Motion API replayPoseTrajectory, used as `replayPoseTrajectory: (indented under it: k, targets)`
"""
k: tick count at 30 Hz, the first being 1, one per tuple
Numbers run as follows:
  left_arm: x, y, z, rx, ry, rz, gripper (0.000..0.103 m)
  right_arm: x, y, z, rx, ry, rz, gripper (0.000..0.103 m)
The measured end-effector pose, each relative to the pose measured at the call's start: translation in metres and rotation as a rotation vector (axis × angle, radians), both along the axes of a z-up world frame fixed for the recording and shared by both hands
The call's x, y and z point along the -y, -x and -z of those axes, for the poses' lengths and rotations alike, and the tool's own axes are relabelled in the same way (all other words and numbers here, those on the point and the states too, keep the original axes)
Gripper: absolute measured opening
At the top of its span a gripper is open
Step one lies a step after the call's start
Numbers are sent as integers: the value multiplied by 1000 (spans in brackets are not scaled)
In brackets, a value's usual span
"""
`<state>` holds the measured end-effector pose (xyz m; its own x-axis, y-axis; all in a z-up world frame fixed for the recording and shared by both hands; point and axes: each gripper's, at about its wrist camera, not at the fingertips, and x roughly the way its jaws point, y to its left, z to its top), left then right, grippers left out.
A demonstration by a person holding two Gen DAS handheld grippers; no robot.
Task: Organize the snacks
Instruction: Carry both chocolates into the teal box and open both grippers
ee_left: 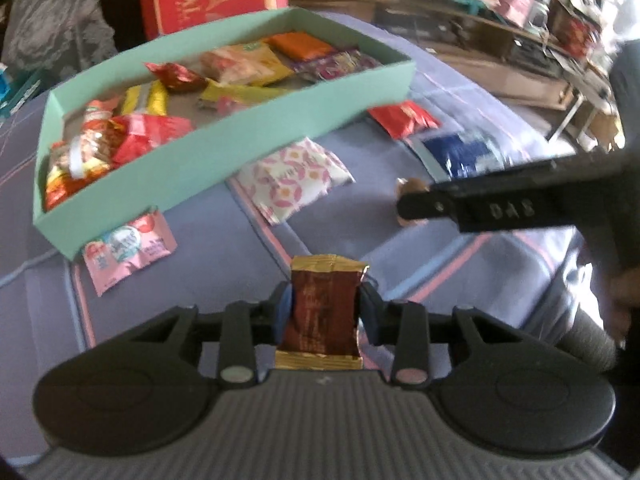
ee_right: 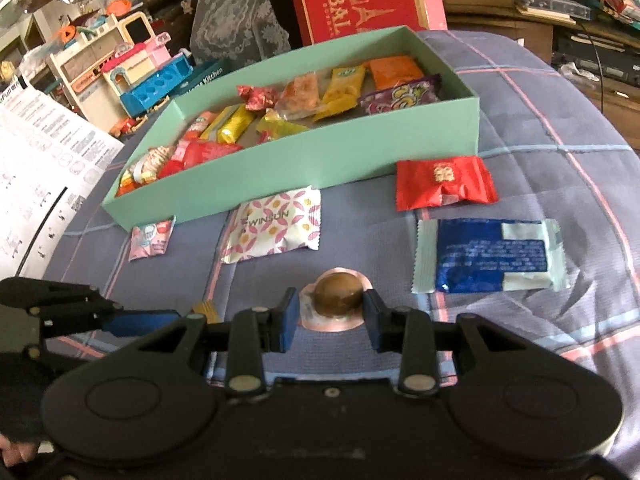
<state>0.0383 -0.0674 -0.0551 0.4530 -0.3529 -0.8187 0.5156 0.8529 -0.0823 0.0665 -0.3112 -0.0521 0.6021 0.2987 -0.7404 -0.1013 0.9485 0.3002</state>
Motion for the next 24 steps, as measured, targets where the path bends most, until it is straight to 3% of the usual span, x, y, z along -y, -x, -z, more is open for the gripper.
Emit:
replayPoseTrajectory:
  k: [8,15,24]
  targets:
    - [-5,-16,-39,73,43,-76,36,20,-2,-29,61,-58,47,34]
    - [-7,-61,-77,157,58,-152,36,27,-32,-68,149,-104,46,34]
    - [-9,-126,-84,142,72,-245,30,22,-90,-88,173,-109,26,34]
